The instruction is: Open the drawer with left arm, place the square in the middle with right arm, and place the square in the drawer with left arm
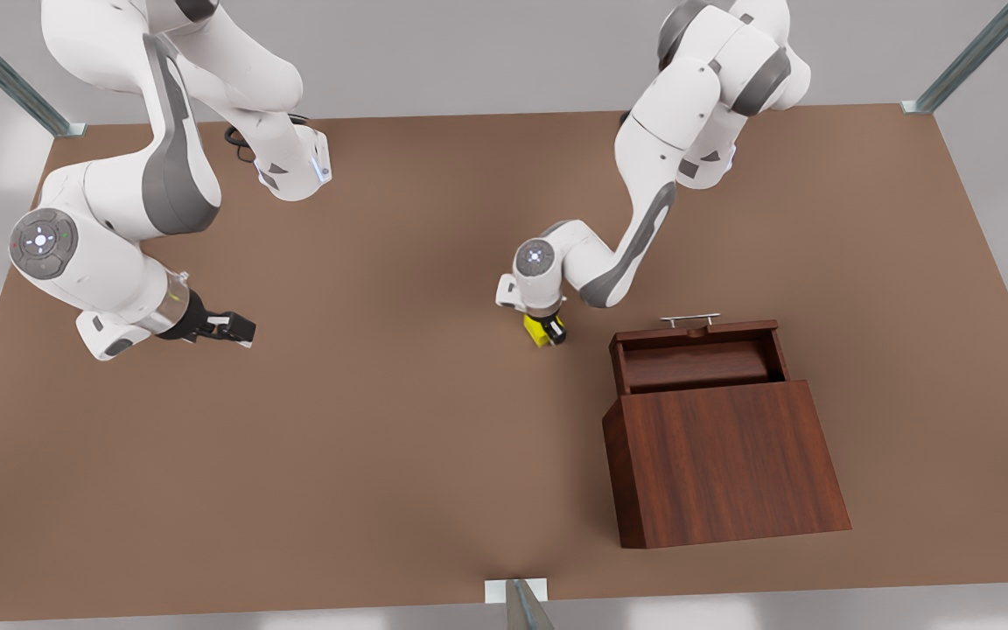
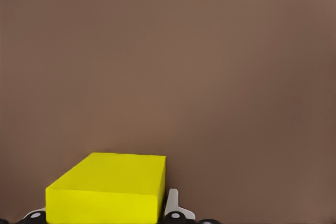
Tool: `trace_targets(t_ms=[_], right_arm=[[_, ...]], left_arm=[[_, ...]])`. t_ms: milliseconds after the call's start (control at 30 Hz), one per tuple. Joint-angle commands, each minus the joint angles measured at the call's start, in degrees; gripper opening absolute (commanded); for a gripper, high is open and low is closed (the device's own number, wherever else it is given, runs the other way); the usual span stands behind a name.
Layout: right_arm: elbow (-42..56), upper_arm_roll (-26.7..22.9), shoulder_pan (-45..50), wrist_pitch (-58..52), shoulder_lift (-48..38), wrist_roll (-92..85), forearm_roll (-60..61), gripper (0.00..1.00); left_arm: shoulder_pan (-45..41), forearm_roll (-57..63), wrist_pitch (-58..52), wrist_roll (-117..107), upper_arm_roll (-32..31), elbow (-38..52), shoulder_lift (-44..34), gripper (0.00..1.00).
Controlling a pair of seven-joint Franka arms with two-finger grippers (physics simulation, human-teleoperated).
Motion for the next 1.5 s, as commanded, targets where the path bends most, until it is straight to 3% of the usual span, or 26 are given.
trace_targets(t_ms=[0,367,433,600,700,800,900,1100,1133,1167,1333,1367,1433,1467], right_arm=[[0.0,0.0,0.0,0.0,0.0,0.0,0.0,1.00],[0.0,0.0,0.0,0.0,0.0,0.0,0.0,1.00],[0.0,0.0,0.0,0.0,0.0,0.0,0.0,1.00],[0.0,0.0,0.0,0.1,0.1,0.0,0.0,1.00],[0.0,0.0,0.0,0.1,0.1,0.0,0.0,1.00],[0.0,0.0,0.0,0.1,0.3,0.0,0.0,1.00],[0.0,0.0,0.1,0.1,0.4,0.0,0.0,1.00],[0.0,0.0,0.1,0.2,0.4,0.0,0.0,1.00],[0.0,0.0,0.0,0.2,0.4,0.0,0.0,1.00],[0.0,0.0,0.0,0.2,0.4,0.0,0.0,1.00],[0.0,0.0,0.0,0.1,0.3,0.0,0.0,1.00],[0.0,0.0,0.0,0.1,0.3,0.0,0.0,1.00],[0.0,0.0,0.0,0.1,0.4,0.0,0.0,1.00],[0.0,0.0,0.0,0.1,0.4,0.0,0.0,1.00]], left_arm=[[0.1,-8.7,0.0,0.1,0.0,0.0,-0.1,0.64],[-0.1,-10.8,-5.9,-6.7,1.8,4.0,-4.3,0.64],[-0.1,-13.4,-19.5,-9.6,5.5,9.3,-9.6,0.64],[14.5,-13.2,-36.7,-17.7,7.3,9.3,-26.5,0.65],[23.2,-13.2,-34.4,-18.6,7.3,8.1,-26.2,0.65],[26.3,-13.0,-27.9,-17.8,7.3,5.4,-24.8,0.66],[27.3,-12.9,-21.1,-17.7,7.3,1.1,-22.9,0.66],[27.8,-12.9,-18.3,-17.8,7.3,-1.1,-20.7,0.67],[27.9,-12.9,-18.1,-17.7,7.3,-1.1,-20.3,0.75],[27.9,-12.8,-17.8,-17.7,7.3,-1.1,-20.0,1.00],[27.9,-12.8,-17.8,-18.4,7.3,-1.1,-20.0,1.00],[27.9,-12.8,-19.0,-18.6,7.3,-0.4,-21.1,1.00],[27.2,-12.4,-44.1,-18.6,6.6,17.8,-23.9,1.00],[26.7,-12.4,-50.2,-18.1,6.5,22.8,-24.3,1.00]])
